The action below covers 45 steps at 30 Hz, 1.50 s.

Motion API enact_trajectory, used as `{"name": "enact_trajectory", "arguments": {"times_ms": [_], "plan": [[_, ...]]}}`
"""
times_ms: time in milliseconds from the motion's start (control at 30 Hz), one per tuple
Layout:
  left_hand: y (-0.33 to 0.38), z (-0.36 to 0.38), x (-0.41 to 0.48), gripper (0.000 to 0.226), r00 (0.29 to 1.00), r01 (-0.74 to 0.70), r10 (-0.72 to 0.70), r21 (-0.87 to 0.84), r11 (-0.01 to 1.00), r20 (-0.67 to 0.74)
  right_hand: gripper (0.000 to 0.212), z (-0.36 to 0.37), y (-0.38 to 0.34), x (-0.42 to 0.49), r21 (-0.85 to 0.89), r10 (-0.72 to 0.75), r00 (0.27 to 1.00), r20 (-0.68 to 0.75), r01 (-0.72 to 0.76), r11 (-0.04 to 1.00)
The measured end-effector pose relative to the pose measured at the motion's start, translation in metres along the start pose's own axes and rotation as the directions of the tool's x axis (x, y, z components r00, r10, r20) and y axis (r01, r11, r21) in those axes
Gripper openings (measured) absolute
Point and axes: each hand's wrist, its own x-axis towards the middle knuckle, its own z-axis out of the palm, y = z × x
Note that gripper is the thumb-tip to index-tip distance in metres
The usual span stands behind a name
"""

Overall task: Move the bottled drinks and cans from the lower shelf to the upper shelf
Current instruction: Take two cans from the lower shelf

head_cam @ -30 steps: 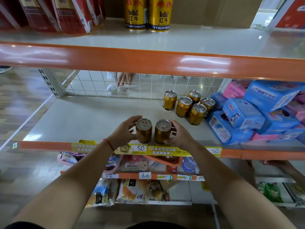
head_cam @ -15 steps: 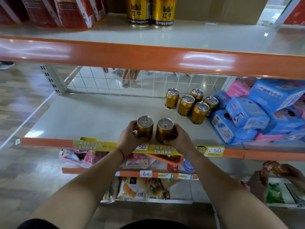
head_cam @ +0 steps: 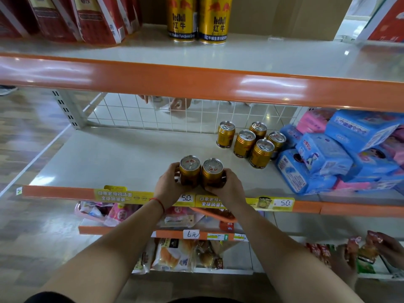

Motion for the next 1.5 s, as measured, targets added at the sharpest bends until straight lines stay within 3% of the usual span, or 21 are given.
{"name": "enact_trajectory", "arguments": {"times_ms": [233,467,733,1000,1267,1500], "plan": [[0.002,-0.002,0.002,0.081,0.998,-0.034,0.039,-0.101,0.994,0.052,0.089,-0.008,-0.002,0.003,0.078,-0.021,0.989,0.149,0.009,0.997],[0.009,0.012,-0.005,0.085,1.0,-0.022,0.022,-0.031,0.999,0.011,0.079,0.006,-0.01,-0.004,0.062,-0.034,0.999,0.012,0.033,0.998],[0.011,0.007,-0.009,0.082,1.0,-0.001,0.002,-0.078,0.997,0.016,0.077,0.004,-0.012,-0.01,0.077,-0.031,0.999,0.009,0.03,0.997],[0.011,-0.008,-0.013,0.082,0.995,-0.087,0.093,-0.123,0.989,0.042,0.076,-0.002,-0.032,-0.026,0.157,-0.019,0.997,-0.069,0.029,0.987],[0.03,-0.019,-0.053,0.088,0.997,-0.077,0.077,-0.153,0.985,-0.006,0.082,-0.024,-0.052,-0.059,0.035,-0.062,0.997,-0.041,0.064,0.997],[0.067,-0.035,-0.109,0.086,0.991,-0.12,0.106,-0.198,0.973,-0.08,0.077,-0.064,-0.074,-0.11,0.072,-0.163,0.987,-0.011,0.163,0.984]]}}
